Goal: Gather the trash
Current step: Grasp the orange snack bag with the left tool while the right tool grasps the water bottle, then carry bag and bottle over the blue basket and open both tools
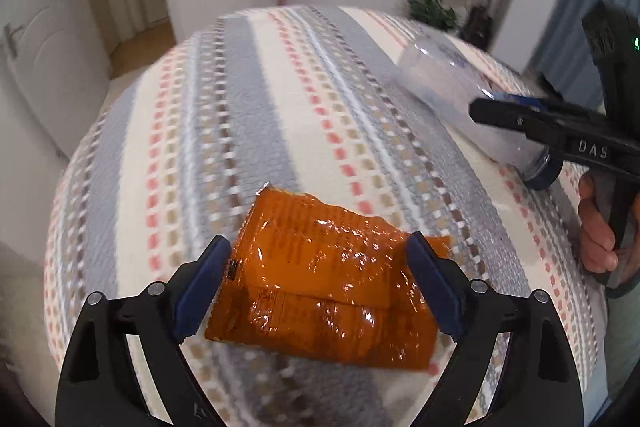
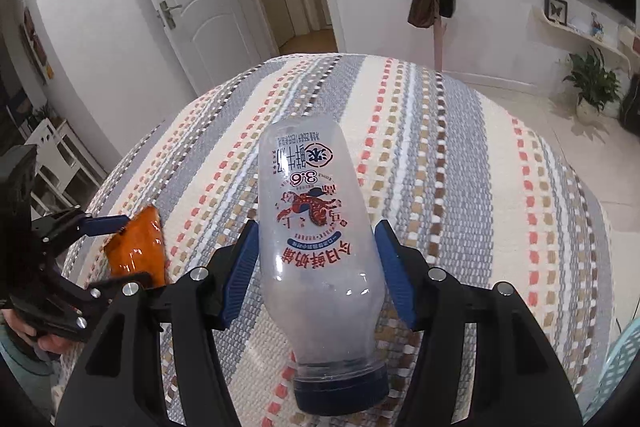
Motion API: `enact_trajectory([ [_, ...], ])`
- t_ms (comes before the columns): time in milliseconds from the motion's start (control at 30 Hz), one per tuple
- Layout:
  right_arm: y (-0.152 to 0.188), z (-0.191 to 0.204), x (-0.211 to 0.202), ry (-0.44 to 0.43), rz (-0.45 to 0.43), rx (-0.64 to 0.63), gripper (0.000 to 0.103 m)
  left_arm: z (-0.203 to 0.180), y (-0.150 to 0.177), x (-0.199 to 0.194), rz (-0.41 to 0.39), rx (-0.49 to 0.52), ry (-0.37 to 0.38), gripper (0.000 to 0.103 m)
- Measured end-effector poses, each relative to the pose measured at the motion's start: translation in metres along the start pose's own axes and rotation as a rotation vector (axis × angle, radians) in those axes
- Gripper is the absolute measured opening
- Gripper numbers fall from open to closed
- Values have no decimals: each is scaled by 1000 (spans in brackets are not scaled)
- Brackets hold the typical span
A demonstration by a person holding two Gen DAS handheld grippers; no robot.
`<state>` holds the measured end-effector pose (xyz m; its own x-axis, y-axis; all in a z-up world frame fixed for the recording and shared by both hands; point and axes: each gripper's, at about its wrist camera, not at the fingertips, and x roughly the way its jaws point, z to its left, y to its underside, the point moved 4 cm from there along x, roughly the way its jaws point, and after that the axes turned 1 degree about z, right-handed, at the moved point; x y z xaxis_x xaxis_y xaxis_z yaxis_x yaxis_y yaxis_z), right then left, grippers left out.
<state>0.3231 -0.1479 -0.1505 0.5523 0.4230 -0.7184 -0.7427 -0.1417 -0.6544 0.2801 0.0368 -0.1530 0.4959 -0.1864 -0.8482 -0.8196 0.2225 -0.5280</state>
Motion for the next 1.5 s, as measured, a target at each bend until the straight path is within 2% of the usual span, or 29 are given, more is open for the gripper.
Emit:
enact_trajectory([
  [67,1,-1,-3,20,-12,4,56,-2,0,-3,-5,13,-26,86],
  [233,5,2,-12,15,-47,-14,56,0,16,-10,13,-12,41,89],
  [400,6,8,-5,55,-21,-50,54,-14,25,-7,-3,30,-36,90],
  [500,10,14,-6,82,-28,-79,54,-17,27,-12,-36,25,-66,78],
  [567,13,20,-10,112,-46,-104,53,-22,32,-19,-59,30,-66,54],
  [600,14,21,-11,119,-53,-111,53,-23,34,-22,-64,34,-63,49],
  [700,17,22,-20,114,-75,-91,53,-31,38,-27,-80,40,-102,25],
  [733,18,20,-23,111,-80,-78,53,-33,40,-29,-83,39,-96,7],
  [867,25,15,-42,129,-106,-44,53,-39,49,-43,-111,29,-76,2],
  [1033,30,-1,-77,154,-160,2,53,-46,44,-75,-201,-11,41,1],
  [1233,35,-21,-128,208,-251,53,53,-66,19,-106,-286,-3,109,1],
  [1500,47,-66,-197,333,-374,160,53,-121,-33,-131,-406,68,204,1],
])
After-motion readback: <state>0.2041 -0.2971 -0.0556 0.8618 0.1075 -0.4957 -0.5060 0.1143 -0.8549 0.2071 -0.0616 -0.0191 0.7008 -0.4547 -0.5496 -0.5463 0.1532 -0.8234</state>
